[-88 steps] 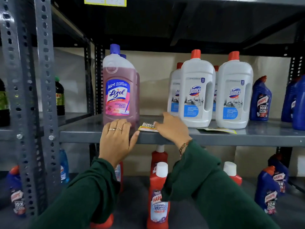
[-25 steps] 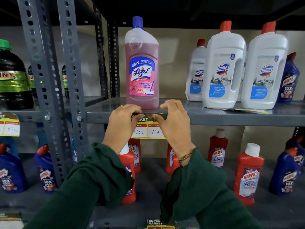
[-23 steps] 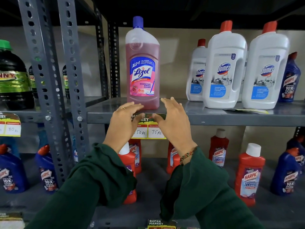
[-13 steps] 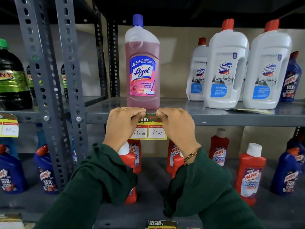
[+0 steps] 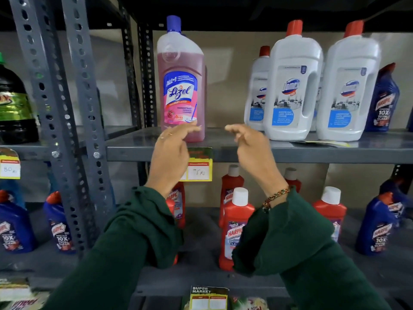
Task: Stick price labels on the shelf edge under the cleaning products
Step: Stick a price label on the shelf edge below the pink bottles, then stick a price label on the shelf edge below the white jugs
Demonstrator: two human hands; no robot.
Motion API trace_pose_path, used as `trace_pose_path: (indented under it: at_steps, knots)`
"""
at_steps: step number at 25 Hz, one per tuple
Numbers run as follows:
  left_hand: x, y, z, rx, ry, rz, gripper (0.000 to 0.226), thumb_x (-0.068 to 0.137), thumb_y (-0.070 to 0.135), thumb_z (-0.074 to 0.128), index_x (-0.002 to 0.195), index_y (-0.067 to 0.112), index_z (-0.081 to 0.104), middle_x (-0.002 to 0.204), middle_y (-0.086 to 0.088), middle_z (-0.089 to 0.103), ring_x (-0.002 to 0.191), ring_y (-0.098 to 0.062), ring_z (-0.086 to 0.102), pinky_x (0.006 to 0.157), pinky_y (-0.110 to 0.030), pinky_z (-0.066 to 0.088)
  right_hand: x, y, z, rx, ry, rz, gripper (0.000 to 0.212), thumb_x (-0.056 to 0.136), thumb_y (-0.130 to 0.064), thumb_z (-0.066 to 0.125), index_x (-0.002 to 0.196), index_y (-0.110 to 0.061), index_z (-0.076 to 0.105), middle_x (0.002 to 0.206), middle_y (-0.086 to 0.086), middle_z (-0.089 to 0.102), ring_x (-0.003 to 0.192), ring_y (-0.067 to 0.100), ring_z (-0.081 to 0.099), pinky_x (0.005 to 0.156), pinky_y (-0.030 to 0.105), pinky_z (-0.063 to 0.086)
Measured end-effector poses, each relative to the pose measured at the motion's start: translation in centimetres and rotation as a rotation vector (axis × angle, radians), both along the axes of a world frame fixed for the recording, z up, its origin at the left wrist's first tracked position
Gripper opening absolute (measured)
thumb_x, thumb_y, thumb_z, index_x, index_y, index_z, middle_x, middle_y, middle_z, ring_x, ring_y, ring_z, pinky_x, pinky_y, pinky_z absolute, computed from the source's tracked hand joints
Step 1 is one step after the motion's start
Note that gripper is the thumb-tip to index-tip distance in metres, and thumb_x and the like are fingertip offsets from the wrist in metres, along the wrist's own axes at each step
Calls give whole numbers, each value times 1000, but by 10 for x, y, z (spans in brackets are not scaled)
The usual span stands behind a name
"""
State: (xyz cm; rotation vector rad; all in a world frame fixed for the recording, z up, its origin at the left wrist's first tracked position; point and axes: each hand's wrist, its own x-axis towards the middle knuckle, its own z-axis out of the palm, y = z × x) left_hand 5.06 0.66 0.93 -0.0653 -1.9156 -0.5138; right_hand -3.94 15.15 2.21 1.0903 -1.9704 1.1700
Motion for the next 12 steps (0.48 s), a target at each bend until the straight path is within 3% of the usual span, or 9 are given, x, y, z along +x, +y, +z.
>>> trace_pose_path:
  at_steps: [2, 3, 5, 8, 10, 12]
  knots:
    - [-25, 36, 5, -143, 13, 28, 45, 77, -2, 34, 113, 12, 58, 124, -8, 61, 116, -24, 51, 103, -46, 37, -14, 30, 6, -98, -5, -118, 36, 85, 9, 40, 112, -6, 57, 116, 15, 64, 104, 21, 56, 88, 14, 35]
    - [-39, 55, 6, -204, -1, 44, 43, 78, 5, 33, 114, 11, 57, 124, -9, 61, 116, -26, 52, 103, -47, 36, -24, 48, 9, -133, 16, -227, 33, 85, 5, 41, 111, -6, 58, 114, 17, 65, 104, 27, 57, 90, 24, 40]
    - [-64, 90, 5, -295, -47, 88, 38, 84, 16, 34, 114, 10, 57, 119, -11, 64, 110, -28, 57, 101, -46, 36, -51, 85, 18, -103, 54, -515, 27, 84, -1, 42, 106, -3, 59, 102, 25, 67, 98, 41, 55, 77, 41, 46]
    - [-102, 134, -7, -405, -106, 197, 34, 89, 23, 35, 104, 8, 61, 103, -14, 70, 94, -29, 64, 92, -40, 43, -91, 133, 34, 213, -76, -661, 23, 83, -5, 43, 99, 3, 57, 99, 30, 63, 96, 45, 54, 73, 41, 45]
    - [-121, 150, -14, -429, -146, 287, 30, 88, 26, 38, 92, 12, 64, 87, -10, 73, 82, -29, 65, 79, -38, 46, -108, 149, 34, 541, -124, -594, 25, 85, -9, 40, 102, 1, 54, 109, 29, 60, 105, 44, 49, 82, 43, 44]
    - [-130, 160, -18, -418, -193, 391, 29, 90, 31, 37, 85, 19, 63, 81, -3, 73, 77, -27, 64, 71, -38, 39, -115, 158, 30, 723, -172, -545, 25, 87, -12, 32, 105, -3, 48, 120, 31, 52, 118, 45, 35, 93, 49, 35]
